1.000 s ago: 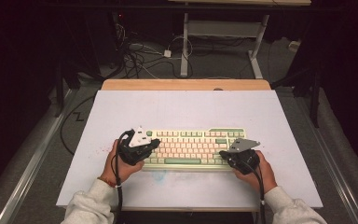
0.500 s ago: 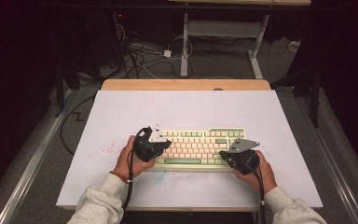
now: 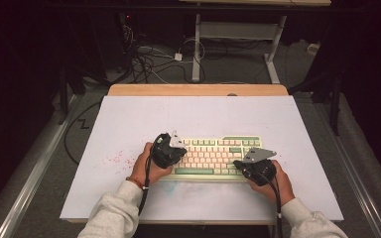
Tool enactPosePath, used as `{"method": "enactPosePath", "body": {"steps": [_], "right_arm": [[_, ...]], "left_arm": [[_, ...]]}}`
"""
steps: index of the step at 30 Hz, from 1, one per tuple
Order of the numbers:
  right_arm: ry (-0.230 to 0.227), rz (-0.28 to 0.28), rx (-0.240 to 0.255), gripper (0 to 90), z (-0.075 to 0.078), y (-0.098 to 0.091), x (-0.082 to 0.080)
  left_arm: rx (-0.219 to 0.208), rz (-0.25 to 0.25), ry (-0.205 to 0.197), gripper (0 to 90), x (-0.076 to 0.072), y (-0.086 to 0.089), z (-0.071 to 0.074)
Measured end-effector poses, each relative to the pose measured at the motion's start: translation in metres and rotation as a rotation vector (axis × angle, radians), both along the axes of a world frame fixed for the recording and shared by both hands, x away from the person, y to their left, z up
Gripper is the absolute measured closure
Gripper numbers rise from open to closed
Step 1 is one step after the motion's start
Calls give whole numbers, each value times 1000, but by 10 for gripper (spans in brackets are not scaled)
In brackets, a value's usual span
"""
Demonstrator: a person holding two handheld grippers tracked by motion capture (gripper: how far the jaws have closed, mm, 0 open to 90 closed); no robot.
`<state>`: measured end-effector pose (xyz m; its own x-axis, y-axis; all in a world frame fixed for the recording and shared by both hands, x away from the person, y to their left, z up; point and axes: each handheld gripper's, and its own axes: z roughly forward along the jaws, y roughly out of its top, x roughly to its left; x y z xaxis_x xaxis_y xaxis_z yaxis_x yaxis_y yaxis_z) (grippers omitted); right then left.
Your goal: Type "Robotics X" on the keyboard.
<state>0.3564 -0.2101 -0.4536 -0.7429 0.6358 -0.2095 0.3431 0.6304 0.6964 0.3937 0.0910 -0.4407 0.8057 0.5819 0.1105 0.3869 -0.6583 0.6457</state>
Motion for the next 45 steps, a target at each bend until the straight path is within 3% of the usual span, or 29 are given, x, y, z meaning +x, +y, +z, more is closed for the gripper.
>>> {"method": "enactPosePath", "body": {"steps": [14, 18, 20, 29, 32, 36, 45], "right_arm": [[-4, -1, -4, 900, 0, 1, -1], [-8, 1, -7, 900, 0, 1, -1], [-4, -1, -3, 900, 0, 1, -1], [-44, -2, 39, 900, 10, -2, -7], [-50, -3, 52, 900, 14, -4, -9], [-58, 0, 59, 900, 17, -5, -10], [-65, 2, 80, 900, 24, -7, -12]], "left_arm": [[28, 19, 9, 847, 7, -5, -8], [36, 19, -5, 845, 5, -7, -8], [16, 21, -17, 845, 4, -5, -5], [-3, 16, -66, 827, -4, 4, 5], [-5, 16, -94, 765, -9, 9, 9], [-46, 5, -128, 680, -14, 17, 11], [-65, 36, -214, 383, -27, 33, 15]]}}
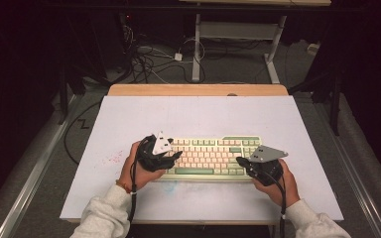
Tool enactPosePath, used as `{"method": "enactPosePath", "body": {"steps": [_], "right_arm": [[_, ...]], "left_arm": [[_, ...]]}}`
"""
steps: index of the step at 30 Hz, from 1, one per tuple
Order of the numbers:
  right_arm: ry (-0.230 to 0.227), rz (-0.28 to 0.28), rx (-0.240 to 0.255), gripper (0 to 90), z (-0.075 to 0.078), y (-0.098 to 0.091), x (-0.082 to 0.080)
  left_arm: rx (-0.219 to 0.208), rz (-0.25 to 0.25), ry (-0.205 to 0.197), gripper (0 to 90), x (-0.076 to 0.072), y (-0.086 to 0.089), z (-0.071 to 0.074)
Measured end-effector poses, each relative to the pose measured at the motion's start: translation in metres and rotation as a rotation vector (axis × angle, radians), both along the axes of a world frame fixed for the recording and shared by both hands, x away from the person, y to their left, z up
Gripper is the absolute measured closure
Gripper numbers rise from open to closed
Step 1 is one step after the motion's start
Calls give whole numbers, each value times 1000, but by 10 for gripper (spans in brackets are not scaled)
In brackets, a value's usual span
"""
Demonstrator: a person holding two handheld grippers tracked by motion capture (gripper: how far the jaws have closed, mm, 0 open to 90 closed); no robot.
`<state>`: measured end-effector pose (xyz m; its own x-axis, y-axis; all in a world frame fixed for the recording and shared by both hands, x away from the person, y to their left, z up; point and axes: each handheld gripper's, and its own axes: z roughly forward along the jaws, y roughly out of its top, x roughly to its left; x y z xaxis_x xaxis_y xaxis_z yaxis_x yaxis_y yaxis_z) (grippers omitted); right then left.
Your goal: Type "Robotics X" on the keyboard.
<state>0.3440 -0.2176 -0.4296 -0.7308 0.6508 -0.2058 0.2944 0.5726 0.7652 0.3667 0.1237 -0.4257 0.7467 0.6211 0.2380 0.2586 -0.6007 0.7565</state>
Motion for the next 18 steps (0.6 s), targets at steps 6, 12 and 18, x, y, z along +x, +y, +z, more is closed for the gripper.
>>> {"method": "enactPosePath", "body": {"steps": [6, 12, 18], "right_arm": [[-1, -1, 7, 900, 2, -1, 1], [-6, 1, 8, 900, 5, -1, 2], [1, 1, 14, 900, 6, 0, 4]], "left_arm": [[14, 13, -41, 256, -10, 7, -4], [18, 6, -68, 194, -22, 17, -8], [19, 10, -71, 175, -33, 31, -15]]}}
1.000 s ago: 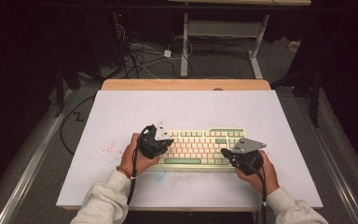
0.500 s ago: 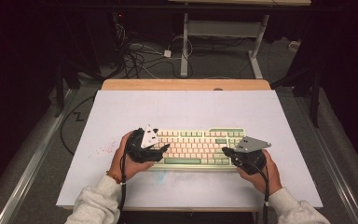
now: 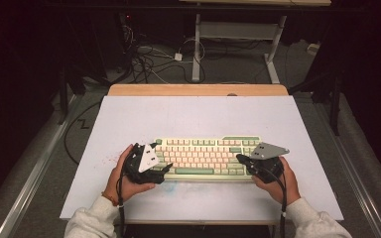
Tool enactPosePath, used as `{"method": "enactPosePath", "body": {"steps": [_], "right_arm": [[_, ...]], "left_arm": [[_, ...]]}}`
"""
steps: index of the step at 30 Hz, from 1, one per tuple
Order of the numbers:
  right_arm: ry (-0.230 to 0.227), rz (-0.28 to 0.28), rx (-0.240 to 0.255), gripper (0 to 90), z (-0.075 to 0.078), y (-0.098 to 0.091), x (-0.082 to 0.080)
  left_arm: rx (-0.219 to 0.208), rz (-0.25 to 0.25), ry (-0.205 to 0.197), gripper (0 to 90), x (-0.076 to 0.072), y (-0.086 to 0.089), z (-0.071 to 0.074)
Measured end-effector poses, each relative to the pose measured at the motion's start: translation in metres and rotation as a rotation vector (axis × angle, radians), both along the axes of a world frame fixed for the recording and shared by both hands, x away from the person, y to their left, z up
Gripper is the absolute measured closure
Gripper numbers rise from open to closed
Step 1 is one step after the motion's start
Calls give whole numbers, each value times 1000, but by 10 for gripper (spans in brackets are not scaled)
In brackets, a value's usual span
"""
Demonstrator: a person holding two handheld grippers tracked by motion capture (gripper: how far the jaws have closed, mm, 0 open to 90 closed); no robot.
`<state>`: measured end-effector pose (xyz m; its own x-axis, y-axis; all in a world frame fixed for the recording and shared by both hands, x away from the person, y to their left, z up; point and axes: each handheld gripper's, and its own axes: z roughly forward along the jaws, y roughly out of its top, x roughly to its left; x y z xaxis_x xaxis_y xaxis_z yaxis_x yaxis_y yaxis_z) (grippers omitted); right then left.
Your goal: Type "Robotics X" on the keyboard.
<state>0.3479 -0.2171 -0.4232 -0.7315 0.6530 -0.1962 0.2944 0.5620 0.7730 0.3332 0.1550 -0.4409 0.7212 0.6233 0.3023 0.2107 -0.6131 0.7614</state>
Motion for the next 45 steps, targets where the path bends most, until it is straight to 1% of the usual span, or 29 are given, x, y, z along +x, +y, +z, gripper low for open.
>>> {"method": "enactPosePath", "body": {"steps": [5, 7, 11, 13, 17, 18, 20, 24, 30, 38, 45], "right_arm": [[6, 5, 3, 900, -1, 2, 2], [12, 6, 4, 900, -1, 3, 3], [11, 13, 4, 900, -2, 7, 6], [11, 19, 3, 900, -2, 10, 7], [14, 27, -1, 900, -3, 16, 11], [14, 27, -1, 900, -3, 17, 12], [14, 29, -1, 900, -3, 20, 13], [17, 32, -5, 900, -4, 26, 17], [23, 38, -11, 900, -6, 36, 25], [31, 51, -23, 900, -8, 47, 33], [37, 58, -31, 900, -11, 54, 39]], "left_arm": [[-7, 6, 9, 171, -7, 12, -5], [5, 14, 9, 171, -9, 16, -7], [-8, 20, 20, 171, -14, 23, -9], [-5, 17, 24, 166, -17, 25, -11], [2, 28, 38, 163, -22, 30, -14], [-2, 29, 44, 163, -23, 31, -15], [7, 31, 47, 163, -25, 33, -17], [1, 34, 57, 163, -29, 37, -19], [10, 33, 60, 163, -31, 40, -22], [2, 37, 56, 163, -30, 41, -22], [8, 35, 56, 163, -29, 40, -23]]}}
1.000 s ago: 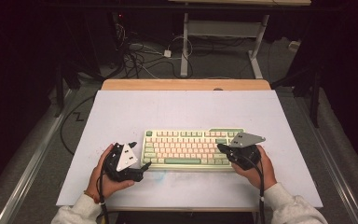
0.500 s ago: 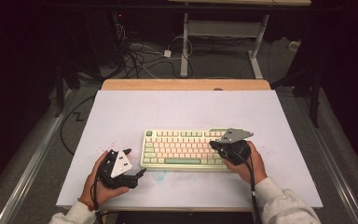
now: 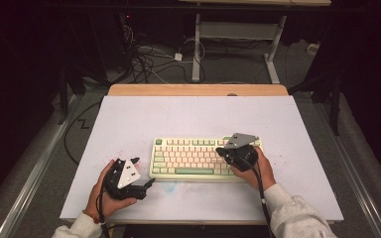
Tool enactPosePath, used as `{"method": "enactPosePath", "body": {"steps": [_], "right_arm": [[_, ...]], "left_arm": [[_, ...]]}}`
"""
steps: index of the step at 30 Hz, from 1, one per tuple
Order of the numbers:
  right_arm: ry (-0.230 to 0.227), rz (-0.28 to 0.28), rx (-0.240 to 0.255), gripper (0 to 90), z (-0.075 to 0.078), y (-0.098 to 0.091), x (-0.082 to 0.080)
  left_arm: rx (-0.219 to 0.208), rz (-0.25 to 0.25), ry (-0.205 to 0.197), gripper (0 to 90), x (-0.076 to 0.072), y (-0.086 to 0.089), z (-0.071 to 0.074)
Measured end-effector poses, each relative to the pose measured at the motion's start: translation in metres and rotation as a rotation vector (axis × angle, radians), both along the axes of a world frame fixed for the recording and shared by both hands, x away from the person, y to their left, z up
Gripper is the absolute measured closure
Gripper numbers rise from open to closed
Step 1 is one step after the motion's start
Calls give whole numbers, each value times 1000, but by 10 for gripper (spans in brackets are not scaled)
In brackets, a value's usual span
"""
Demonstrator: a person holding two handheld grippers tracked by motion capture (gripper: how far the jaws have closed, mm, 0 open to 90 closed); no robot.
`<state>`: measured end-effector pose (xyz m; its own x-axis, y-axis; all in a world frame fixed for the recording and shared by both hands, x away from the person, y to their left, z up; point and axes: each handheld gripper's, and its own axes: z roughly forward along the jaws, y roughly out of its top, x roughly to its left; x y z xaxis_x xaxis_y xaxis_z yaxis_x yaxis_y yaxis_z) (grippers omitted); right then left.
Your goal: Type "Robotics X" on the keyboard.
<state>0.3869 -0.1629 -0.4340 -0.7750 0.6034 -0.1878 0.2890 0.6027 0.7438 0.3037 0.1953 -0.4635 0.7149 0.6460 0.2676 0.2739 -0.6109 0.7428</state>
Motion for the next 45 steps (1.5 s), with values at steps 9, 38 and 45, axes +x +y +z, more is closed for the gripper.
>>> {"method": "enactPosePath", "body": {"steps": [9, 38, 45], "right_arm": [[3, 3, -6, 900, -1, 9, 5], [40, -1, -61, 900, -13, 21, 15], [44, 6, -105, 900, -15, 25, 14]], "left_arm": [[2, -2, 0, 163, 0, -1, -1], [16, -15, 12, 163, -1, -3, -4], [21, -18, 14, 163, 0, -3, -4]]}}
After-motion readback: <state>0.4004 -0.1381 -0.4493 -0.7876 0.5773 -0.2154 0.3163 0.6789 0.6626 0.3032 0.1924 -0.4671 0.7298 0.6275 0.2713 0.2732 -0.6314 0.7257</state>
